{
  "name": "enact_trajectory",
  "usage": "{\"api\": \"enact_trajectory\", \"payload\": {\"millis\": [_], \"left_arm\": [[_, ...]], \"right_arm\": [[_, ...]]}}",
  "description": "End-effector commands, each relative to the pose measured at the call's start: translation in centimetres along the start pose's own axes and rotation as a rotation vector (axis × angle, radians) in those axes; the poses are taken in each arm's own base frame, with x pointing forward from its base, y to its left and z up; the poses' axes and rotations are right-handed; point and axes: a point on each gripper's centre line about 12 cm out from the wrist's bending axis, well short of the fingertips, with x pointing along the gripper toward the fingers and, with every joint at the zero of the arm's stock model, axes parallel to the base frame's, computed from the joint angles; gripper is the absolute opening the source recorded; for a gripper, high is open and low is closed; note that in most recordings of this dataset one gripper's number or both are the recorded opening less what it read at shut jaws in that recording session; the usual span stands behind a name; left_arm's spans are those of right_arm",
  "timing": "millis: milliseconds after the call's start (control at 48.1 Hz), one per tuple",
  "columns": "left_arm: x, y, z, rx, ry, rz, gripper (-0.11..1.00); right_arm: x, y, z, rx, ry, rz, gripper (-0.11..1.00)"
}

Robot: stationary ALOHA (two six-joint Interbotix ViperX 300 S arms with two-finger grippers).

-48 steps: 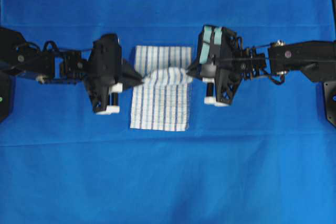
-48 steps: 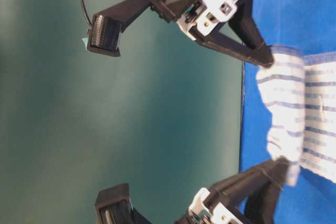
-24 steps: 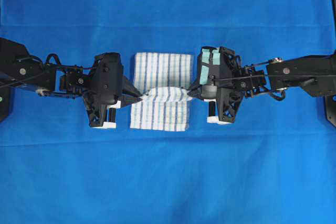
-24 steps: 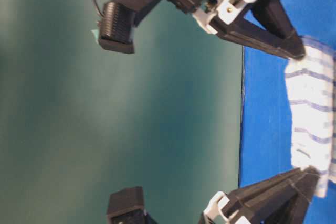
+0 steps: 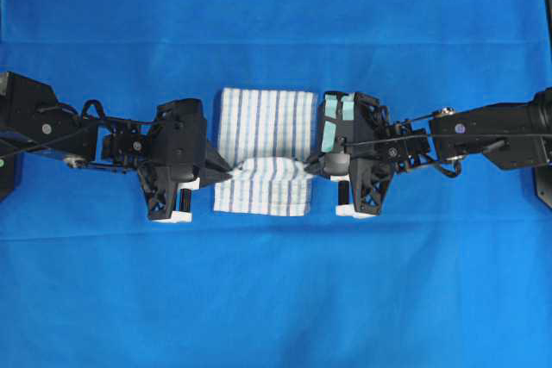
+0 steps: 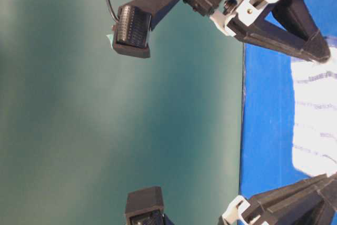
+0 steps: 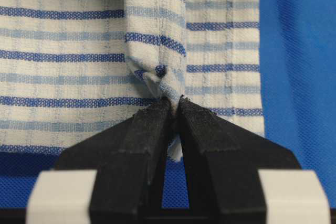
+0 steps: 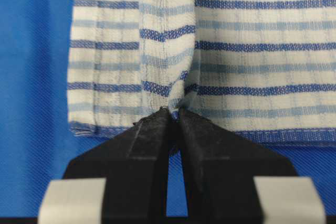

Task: Fold the blue towel.
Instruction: 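Lift the top end and fold it down onto the strip's lower half, then open both grippers and withdraw them sideways from the towel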

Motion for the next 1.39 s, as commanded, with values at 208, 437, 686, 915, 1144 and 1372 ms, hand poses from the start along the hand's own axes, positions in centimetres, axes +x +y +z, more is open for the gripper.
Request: {"api": "enact_trajectory", "payload": {"millis": [208,437,686,915,1144,1372], "left_arm": [[-0.1,-0.1,1.0,-0.002,-0.044,-0.003,0.04],[-0.1,-0.1,1.1,-0.005,-0.051,-0.002,0.05],[-0.8,-0.5,1.7,-0.048,-0.055,-0.012,0.63],[-4.5,-0.7,3.3,-0.045,-0.039,-0.021,0.82],[-9.9,-1.3,4.7,-0.023,-0.134,-0.044,0.8],[-15.6,-1.1,3.8,-0.025,-0.287,-0.051,0.8]], "right_arm": [[0.1,0.3,1.6,0.004,-0.039,0.008,0.07],[0.5,0.4,2.2,0.007,-0.047,0.008,0.09],[-0.4,0.7,3.1,-0.001,-0.055,0.005,0.63],[-4.7,1.7,5.5,-0.027,-0.114,0.003,0.57],[-9.6,2.0,6.6,-0.041,-0.177,-0.002,0.57],[-14.6,1.5,5.1,-0.059,-0.267,-0.002,0.57]]}}
